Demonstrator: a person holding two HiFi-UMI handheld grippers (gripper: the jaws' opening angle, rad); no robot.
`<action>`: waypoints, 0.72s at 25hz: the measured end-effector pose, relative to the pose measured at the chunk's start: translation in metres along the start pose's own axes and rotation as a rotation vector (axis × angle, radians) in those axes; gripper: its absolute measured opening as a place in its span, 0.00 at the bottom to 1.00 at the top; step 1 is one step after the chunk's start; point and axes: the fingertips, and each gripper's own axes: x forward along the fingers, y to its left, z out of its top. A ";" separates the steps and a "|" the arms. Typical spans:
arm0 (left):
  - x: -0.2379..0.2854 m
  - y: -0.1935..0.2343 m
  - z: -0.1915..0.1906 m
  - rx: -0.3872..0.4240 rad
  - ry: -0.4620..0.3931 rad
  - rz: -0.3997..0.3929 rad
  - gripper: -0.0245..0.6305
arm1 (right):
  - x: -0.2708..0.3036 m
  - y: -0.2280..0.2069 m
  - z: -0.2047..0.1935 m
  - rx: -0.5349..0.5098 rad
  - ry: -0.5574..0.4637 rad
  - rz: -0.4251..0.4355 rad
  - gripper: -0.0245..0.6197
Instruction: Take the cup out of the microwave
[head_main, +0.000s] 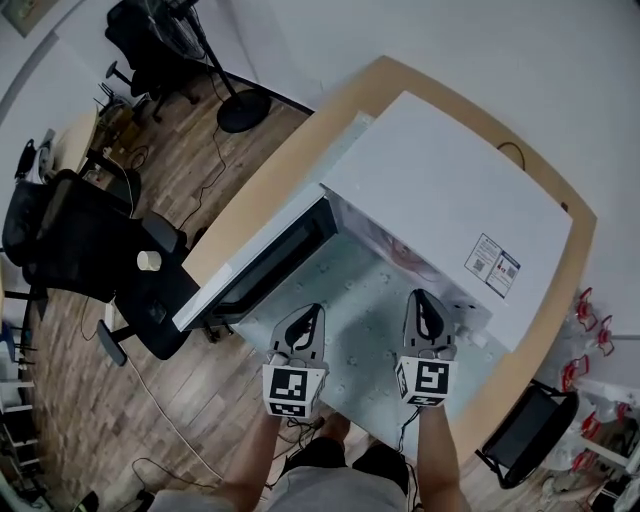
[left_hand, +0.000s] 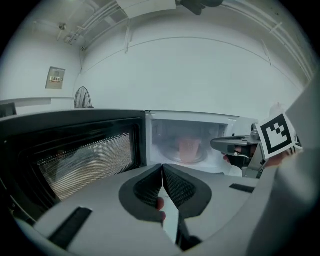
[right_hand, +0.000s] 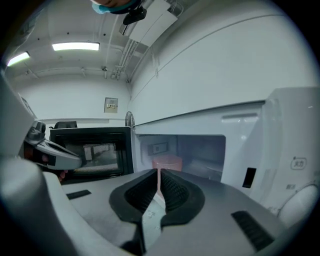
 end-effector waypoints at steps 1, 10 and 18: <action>0.003 0.001 -0.003 -0.004 0.006 -0.003 0.07 | 0.005 -0.001 -0.001 0.004 0.000 -0.001 0.07; 0.020 0.003 -0.009 0.001 0.031 -0.024 0.07 | 0.046 -0.004 -0.009 0.050 0.026 -0.002 0.46; 0.027 0.003 -0.012 0.013 0.044 -0.024 0.07 | 0.076 -0.014 -0.009 0.038 0.030 -0.028 0.57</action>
